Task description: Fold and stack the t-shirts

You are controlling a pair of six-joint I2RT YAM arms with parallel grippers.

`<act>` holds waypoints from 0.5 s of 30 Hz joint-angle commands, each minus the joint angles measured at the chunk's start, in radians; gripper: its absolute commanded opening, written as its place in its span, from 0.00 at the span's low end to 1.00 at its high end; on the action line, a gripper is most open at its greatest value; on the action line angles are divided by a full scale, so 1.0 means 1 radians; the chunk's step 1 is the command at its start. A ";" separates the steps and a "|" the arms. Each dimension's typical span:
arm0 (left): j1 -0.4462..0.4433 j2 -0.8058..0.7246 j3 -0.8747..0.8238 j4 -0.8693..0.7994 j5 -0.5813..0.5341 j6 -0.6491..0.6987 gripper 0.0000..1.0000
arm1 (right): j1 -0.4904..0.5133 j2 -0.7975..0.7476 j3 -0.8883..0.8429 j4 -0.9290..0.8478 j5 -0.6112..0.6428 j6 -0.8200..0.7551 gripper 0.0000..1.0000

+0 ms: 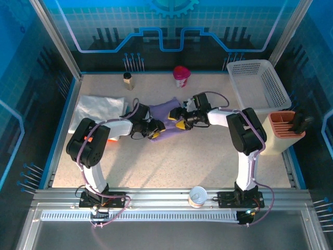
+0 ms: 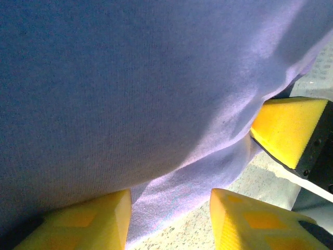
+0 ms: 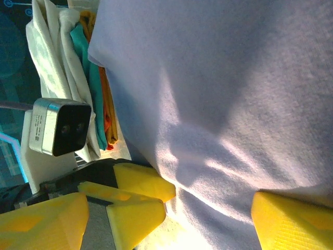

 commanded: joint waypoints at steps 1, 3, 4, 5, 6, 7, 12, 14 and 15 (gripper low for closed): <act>0.006 0.028 -0.087 -0.090 0.020 0.001 0.45 | -0.022 -0.011 -0.092 -0.069 0.094 0.025 0.82; 0.002 0.017 -0.116 -0.066 0.036 -0.017 0.44 | -0.015 -0.049 -0.123 -0.085 0.132 0.023 0.82; -0.004 0.007 -0.127 -0.065 0.046 -0.024 0.44 | -0.009 -0.075 -0.136 -0.097 0.145 0.022 0.83; -0.011 -0.006 -0.137 -0.066 0.049 -0.028 0.43 | -0.004 -0.097 -0.149 -0.100 0.149 0.021 0.83; -0.022 -0.022 -0.145 -0.073 0.046 -0.031 0.43 | 0.002 -0.121 -0.164 -0.109 0.154 0.027 0.83; -0.034 -0.039 -0.150 -0.088 0.041 -0.035 0.43 | 0.006 -0.145 -0.178 -0.116 0.162 0.035 0.83; -0.053 -0.102 -0.132 -0.139 0.039 -0.037 0.43 | 0.004 -0.208 -0.191 -0.148 0.172 0.033 0.83; -0.045 -0.125 -0.087 -0.189 0.026 -0.012 0.45 | -0.001 -0.224 -0.167 -0.168 0.168 0.027 0.83; -0.038 -0.134 -0.055 -0.215 0.019 0.008 0.46 | -0.002 -0.232 -0.147 -0.178 0.162 0.020 0.83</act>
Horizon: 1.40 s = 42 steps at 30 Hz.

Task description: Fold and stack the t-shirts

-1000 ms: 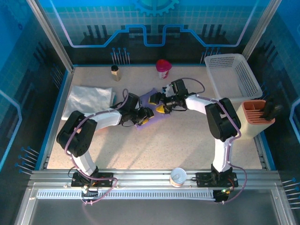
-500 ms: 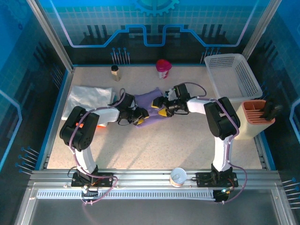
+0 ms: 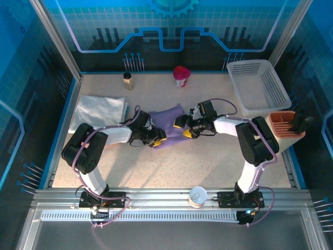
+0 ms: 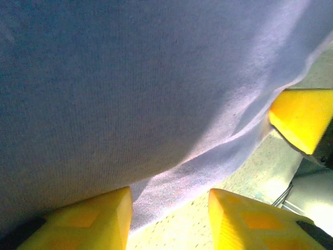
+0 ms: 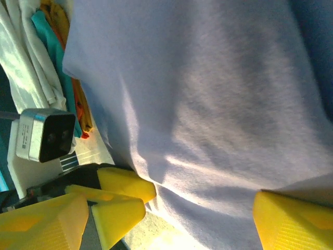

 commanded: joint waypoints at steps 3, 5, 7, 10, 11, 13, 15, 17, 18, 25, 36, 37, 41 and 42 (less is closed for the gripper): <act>0.047 -0.043 0.131 -0.214 -0.040 0.064 0.46 | -0.008 -0.051 0.100 -0.126 0.036 -0.030 0.83; 0.064 -0.035 0.186 -0.238 -0.067 0.077 0.47 | -0.008 -0.056 0.143 -0.159 0.065 -0.047 0.83; 0.071 -0.005 0.257 -0.252 -0.077 0.104 0.47 | -0.008 -0.044 0.186 -0.177 0.072 -0.058 0.84; 0.096 0.072 0.327 -0.231 -0.056 0.114 0.47 | -0.008 0.002 0.243 -0.175 0.056 -0.055 0.83; 0.107 0.101 0.344 -0.219 -0.055 0.113 0.47 | -0.006 0.013 0.255 -0.166 0.052 -0.051 0.83; 0.133 0.166 0.375 -0.178 -0.041 0.109 0.46 | -0.003 0.041 0.280 -0.139 0.050 -0.042 0.83; 0.156 0.225 0.393 -0.123 -0.030 0.099 0.46 | 0.002 0.069 0.304 -0.108 0.050 -0.041 0.83; 0.174 0.279 0.404 -0.066 -0.022 0.080 0.45 | 0.006 0.105 0.336 -0.090 0.048 -0.041 0.83; 0.180 0.305 0.415 -0.052 -0.014 0.074 0.44 | 0.006 0.124 0.353 -0.076 0.042 -0.038 0.83; 0.195 0.410 0.511 -0.105 -0.014 0.111 0.44 | 0.017 0.253 0.423 0.061 -0.014 0.010 0.82; 0.215 0.378 0.493 -0.158 -0.026 0.156 0.44 | -0.013 0.434 0.520 0.051 0.046 0.078 0.82; 0.224 0.366 0.494 -0.163 -0.026 0.159 0.44 | -0.017 0.442 0.520 0.031 0.055 0.070 0.82; 0.257 0.303 0.525 -0.229 -0.024 0.191 0.47 | -0.022 0.460 0.518 0.019 0.031 0.061 0.81; 0.264 0.277 0.532 -0.256 -0.031 0.206 0.48 | -0.022 0.455 0.513 0.023 0.026 0.062 0.81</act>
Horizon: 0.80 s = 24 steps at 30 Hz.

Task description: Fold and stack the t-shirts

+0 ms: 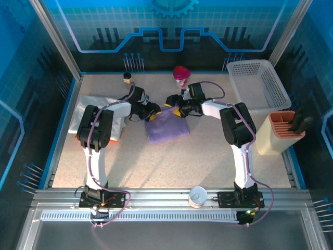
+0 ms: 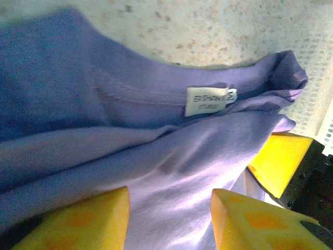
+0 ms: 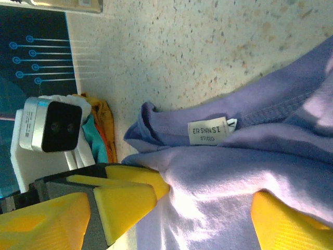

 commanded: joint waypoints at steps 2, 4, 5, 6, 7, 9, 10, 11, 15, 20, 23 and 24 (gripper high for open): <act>0.047 -0.131 0.033 -0.164 -0.056 0.090 0.51 | -0.016 0.030 -0.014 -0.050 0.021 -0.004 0.82; 0.055 -0.188 0.027 -0.204 -0.089 0.125 0.54 | -0.019 0.010 -0.014 -0.053 0.013 -0.004 0.82; 0.056 -0.209 0.022 -0.225 -0.097 0.139 0.54 | -0.019 0.000 -0.011 -0.056 0.008 -0.006 0.82; 0.057 -0.231 0.015 -0.247 -0.105 0.156 0.55 | -0.019 -0.013 -0.006 -0.058 0.002 -0.009 0.82; 0.057 -0.250 0.002 -0.263 -0.108 0.170 0.56 | -0.019 -0.025 0.000 -0.060 -0.005 -0.014 0.82; 0.057 -0.289 -0.043 -0.268 -0.116 0.181 0.56 | -0.019 -0.044 0.017 -0.067 -0.024 -0.029 0.82; 0.056 -0.310 -0.075 -0.260 -0.120 0.185 0.59 | -0.019 -0.052 0.032 -0.076 -0.037 -0.048 0.82; 0.056 -0.325 -0.106 -0.248 -0.122 0.187 0.60 | -0.019 -0.057 0.046 -0.090 -0.052 -0.064 0.83; 0.053 -0.365 -0.220 -0.217 -0.126 0.212 0.64 | -0.023 -0.094 0.097 -0.161 -0.085 -0.132 0.84; 0.012 -0.359 -0.285 -0.212 -0.182 0.248 0.72 | -0.026 -0.144 0.085 -0.167 -0.155 -0.154 0.85; -0.010 -0.328 -0.290 -0.206 -0.180 0.240 0.73 | -0.026 -0.179 0.054 -0.177 -0.164 -0.172 0.86; -0.014 -0.317 -0.290 -0.196 -0.173 0.230 0.73 | -0.026 -0.199 0.034 -0.178 -0.163 -0.179 0.86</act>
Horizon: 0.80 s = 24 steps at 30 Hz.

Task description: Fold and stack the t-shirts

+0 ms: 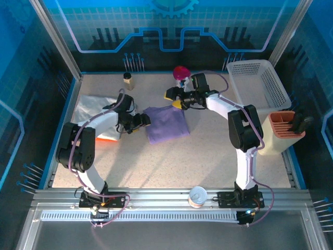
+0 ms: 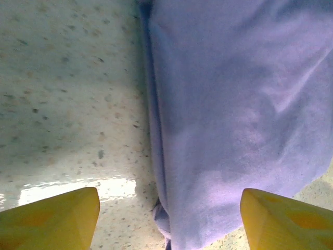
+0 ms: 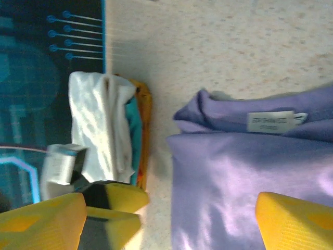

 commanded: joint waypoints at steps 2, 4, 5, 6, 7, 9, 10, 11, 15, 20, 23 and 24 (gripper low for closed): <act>-0.024 0.053 -0.002 0.017 -0.002 -0.002 0.73 | -0.015 -0.094 -0.065 -0.048 -0.033 -0.056 0.86; -0.034 0.080 0.010 0.015 -0.005 -0.021 0.72 | -0.021 -0.134 -0.109 -0.068 -0.013 -0.076 0.87; -0.038 0.092 0.016 0.016 -0.001 -0.029 0.71 | -0.024 -0.153 -0.128 -0.075 -0.003 -0.084 0.87; -0.045 0.106 0.024 0.017 0.007 -0.036 0.70 | -0.030 -0.171 -0.155 -0.076 0.004 -0.089 0.87; -0.048 0.120 0.032 0.015 0.009 -0.043 0.68 | -0.035 -0.194 -0.190 -0.069 0.007 -0.088 0.87; -0.056 0.140 0.044 0.018 0.007 -0.050 0.66 | -0.048 -0.228 -0.243 -0.043 0.002 -0.077 0.87; -0.059 0.149 0.048 0.025 0.013 -0.054 0.65 | -0.055 -0.244 -0.268 -0.033 -0.003 -0.073 0.87; -0.061 0.155 0.052 0.033 0.020 -0.058 0.64 | -0.060 -0.255 -0.285 -0.031 -0.003 -0.073 0.87; -0.067 0.183 0.070 0.073 0.082 -0.089 0.59 | -0.086 -0.287 -0.351 -0.021 0.001 -0.080 0.87; -0.089 0.208 0.105 0.067 0.088 -0.100 0.57 | -0.106 -0.285 -0.387 0.006 -0.028 -0.061 0.86; -0.098 0.216 0.106 0.089 0.105 -0.114 0.55 | -0.110 -0.295 -0.392 0.005 -0.025 -0.062 0.86; -0.100 0.219 0.105 0.095 0.111 -0.119 0.55 | -0.113 -0.298 -0.391 0.004 -0.026 -0.062 0.86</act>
